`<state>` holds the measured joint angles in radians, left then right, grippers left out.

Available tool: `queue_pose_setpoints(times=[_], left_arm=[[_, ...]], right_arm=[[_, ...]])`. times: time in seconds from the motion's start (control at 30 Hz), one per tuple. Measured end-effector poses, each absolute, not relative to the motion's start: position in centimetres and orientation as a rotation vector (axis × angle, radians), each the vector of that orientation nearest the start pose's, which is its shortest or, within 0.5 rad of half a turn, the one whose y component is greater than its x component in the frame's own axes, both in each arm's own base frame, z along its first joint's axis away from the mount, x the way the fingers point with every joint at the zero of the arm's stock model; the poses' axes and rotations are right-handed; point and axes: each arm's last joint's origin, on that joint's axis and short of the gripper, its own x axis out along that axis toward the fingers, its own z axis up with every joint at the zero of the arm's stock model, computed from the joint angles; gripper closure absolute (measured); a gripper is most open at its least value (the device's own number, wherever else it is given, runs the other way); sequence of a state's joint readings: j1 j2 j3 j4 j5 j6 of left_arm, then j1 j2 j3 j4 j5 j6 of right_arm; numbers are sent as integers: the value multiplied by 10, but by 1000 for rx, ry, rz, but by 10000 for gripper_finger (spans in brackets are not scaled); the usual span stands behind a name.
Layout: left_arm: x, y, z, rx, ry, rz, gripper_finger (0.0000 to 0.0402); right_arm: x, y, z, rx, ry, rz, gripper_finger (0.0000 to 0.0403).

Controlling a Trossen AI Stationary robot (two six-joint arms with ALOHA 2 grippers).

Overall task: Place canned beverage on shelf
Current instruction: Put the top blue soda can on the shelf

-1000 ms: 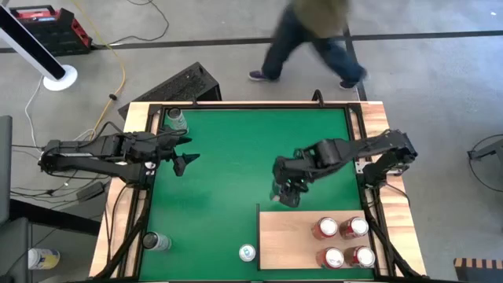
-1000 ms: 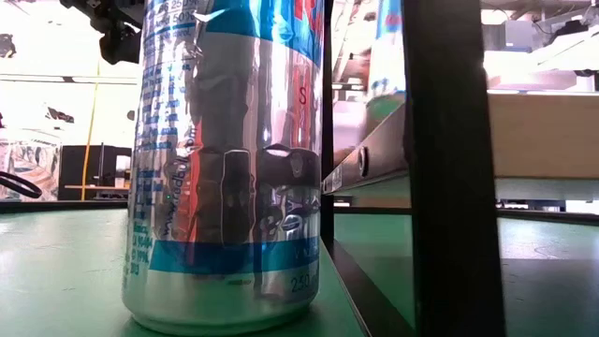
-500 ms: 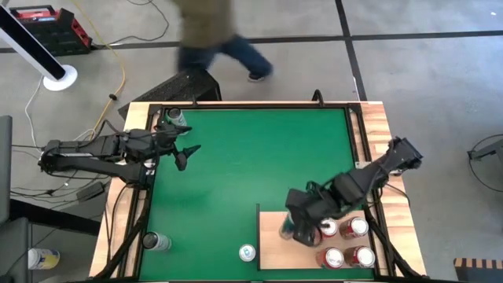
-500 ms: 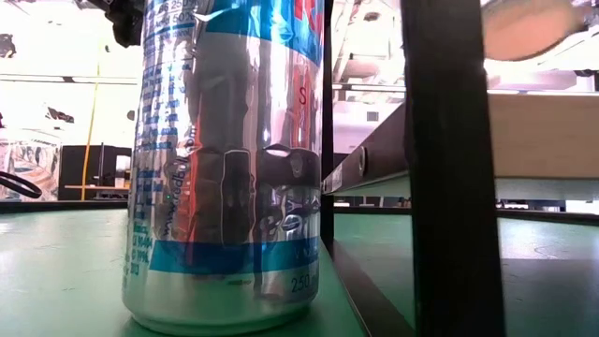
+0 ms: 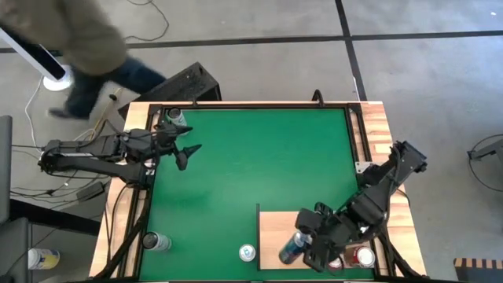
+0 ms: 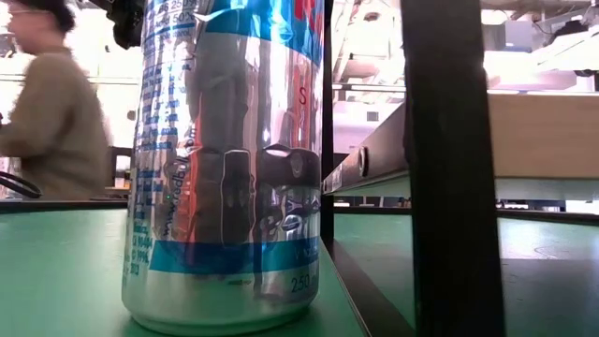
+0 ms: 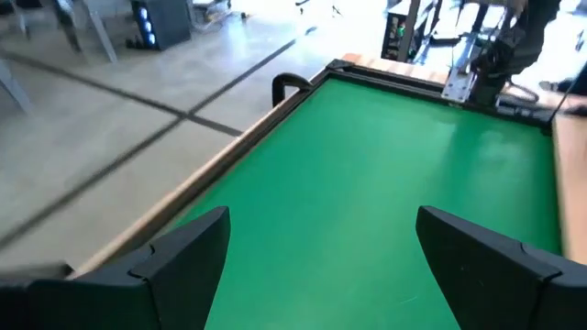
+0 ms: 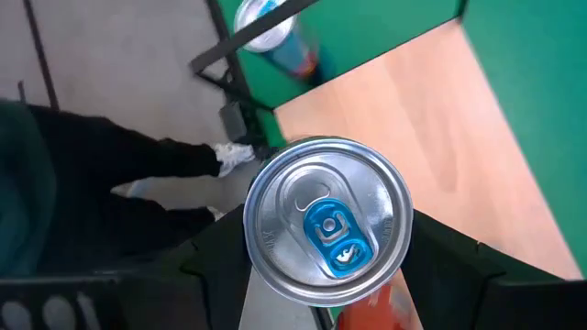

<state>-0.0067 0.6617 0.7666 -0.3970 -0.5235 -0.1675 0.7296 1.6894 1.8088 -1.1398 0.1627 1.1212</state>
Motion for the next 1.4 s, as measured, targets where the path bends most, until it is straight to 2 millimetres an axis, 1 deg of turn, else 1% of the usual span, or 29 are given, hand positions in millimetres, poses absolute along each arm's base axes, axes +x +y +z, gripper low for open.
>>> queue_pose_setpoints(times=[0.1,0.3,0.37,0.5,0.7,0.87,1.07,1.4], left_arm=[[139,13,324,-202,215,541,68],[143,13,322,-423,163,564,68],[146,13,321,-464,160,571,68],[152,13,317,-521,177,566,68],[163,11,310,-509,243,527,68],[170,11,306,-477,283,517,68],[173,11,304,-467,300,513,68],[174,10,303,-450,312,498,68]], right_arm=[[248,230,373,535,1073,-17,145],[225,249,371,441,1086,32,145],[218,252,370,393,1091,32,145],[209,257,368,324,1105,44,145],[224,263,346,245,1149,-2,145],[235,265,335,227,1167,-26,145],[236,265,336,242,1162,-17,145],[237,262,336,206,1171,-13,145]])
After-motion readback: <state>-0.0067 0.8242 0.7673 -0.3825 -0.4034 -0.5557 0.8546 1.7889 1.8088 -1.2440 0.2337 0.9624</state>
